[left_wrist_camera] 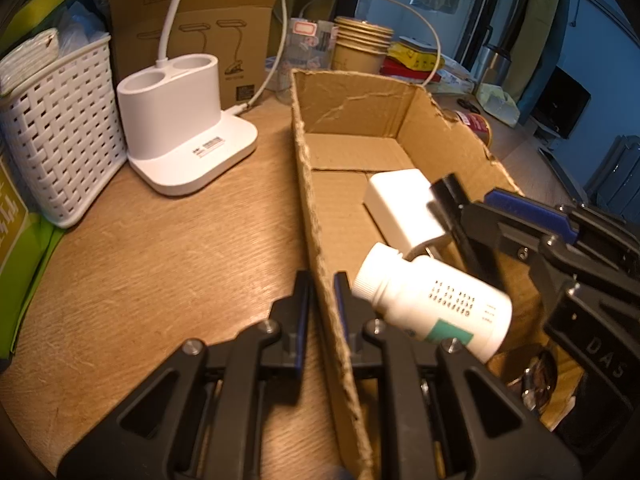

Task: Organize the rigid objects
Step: 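Open the right gripper to release the flashlight into the box, then move the right gripper to the white earbud case and close on it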

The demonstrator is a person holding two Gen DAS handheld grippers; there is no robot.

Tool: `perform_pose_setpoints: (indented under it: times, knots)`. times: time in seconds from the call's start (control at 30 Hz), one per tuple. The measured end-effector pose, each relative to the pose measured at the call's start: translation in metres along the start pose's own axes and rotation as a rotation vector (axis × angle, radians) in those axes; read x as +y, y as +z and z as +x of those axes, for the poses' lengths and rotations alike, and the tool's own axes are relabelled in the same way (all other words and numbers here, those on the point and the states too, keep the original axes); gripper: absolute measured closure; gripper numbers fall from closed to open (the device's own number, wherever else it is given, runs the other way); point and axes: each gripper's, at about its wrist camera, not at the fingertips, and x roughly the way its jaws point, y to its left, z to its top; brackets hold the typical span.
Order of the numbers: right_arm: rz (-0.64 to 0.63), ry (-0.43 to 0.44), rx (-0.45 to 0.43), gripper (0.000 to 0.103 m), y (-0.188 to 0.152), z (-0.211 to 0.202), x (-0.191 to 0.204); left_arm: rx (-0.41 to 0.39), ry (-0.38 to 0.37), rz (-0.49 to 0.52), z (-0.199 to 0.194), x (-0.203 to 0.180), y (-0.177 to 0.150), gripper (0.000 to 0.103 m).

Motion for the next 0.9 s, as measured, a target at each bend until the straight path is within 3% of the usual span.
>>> perform_pose_setpoints:
  times: [0.2,0.43,0.7,0.9]
  knots:
    - [0.028,0.033,-0.037,0.081,0.002,-0.014,-0.005,0.0,0.001,-0.001,-0.001,0.001,0.0,0.09]
    - [0.115,0.013,-0.119,0.072,0.007,-0.036,-0.035,0.0,0.001,-0.001,-0.001,0.001,0.0,0.09]
    - [0.211,-0.04,-0.125,0.071,0.001,-0.037,-0.077,-0.001,0.001,-0.001,-0.001,0.0,0.0,0.09]
    - [0.247,-0.061,-0.119,0.063,-0.005,-0.034,-0.095,0.0,0.001,-0.001,-0.001,0.001,0.0,0.09]
